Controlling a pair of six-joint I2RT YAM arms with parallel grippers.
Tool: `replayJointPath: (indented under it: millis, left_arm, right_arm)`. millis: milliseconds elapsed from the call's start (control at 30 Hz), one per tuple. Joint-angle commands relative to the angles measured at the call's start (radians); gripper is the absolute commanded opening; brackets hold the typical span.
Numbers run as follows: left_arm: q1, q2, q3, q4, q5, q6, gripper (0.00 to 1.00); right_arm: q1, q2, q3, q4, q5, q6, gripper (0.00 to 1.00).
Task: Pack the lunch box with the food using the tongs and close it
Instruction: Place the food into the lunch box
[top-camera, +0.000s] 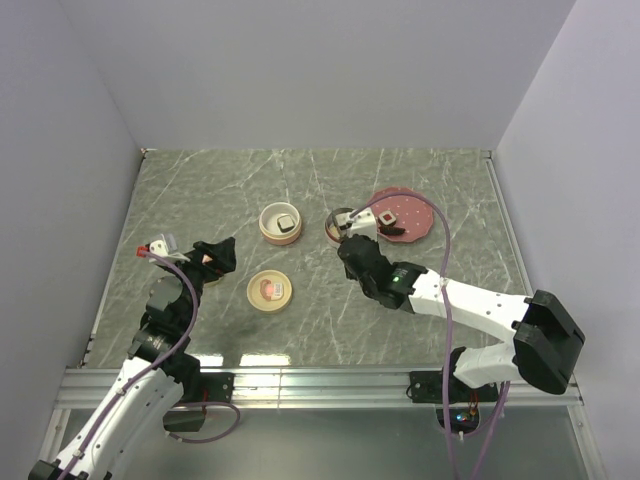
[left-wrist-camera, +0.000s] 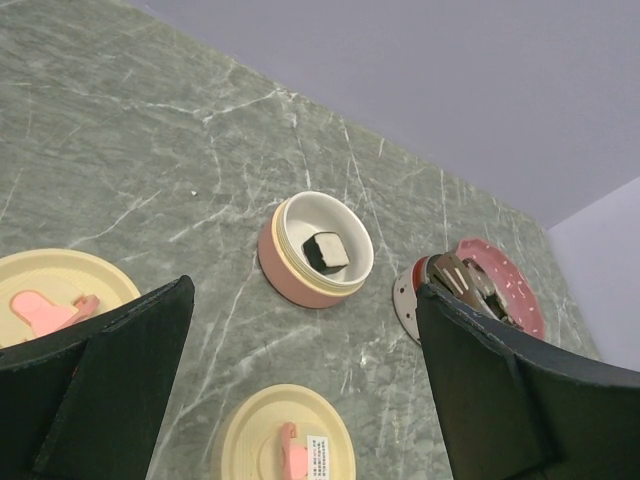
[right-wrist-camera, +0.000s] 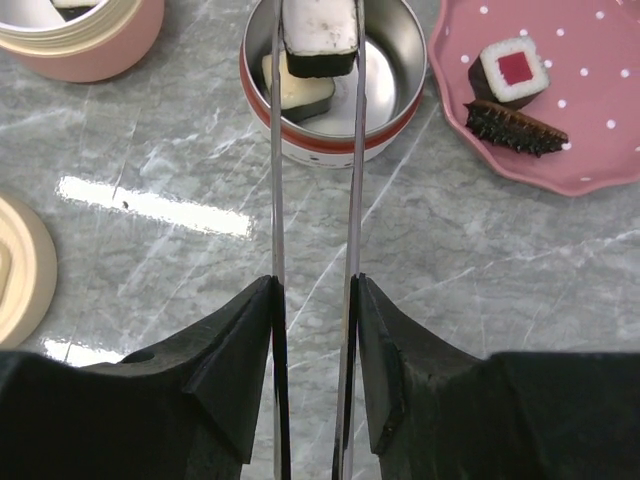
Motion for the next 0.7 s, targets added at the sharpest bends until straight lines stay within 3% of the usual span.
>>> replayJointPath:
  millis: [0,200,667]
  left_arm:
    - [-0.002,0.008,-0.004,0.038,0.008,0.006,0.99]
    - [-0.002,0.01,-0.003,0.038,0.008,0.006,0.99]
    - [-0.002,0.005,-0.003,0.031,0.006,0.006,1.0]
  right_arm:
    - [0.009,-0.014,0.056,0.031,0.057,0.002,0.46]
    - [0.011,-0.008,0.064,0.028,0.059,-0.004,0.51]
    - [0.011,-0.078,0.033,0.011,0.124,0.019,0.51]
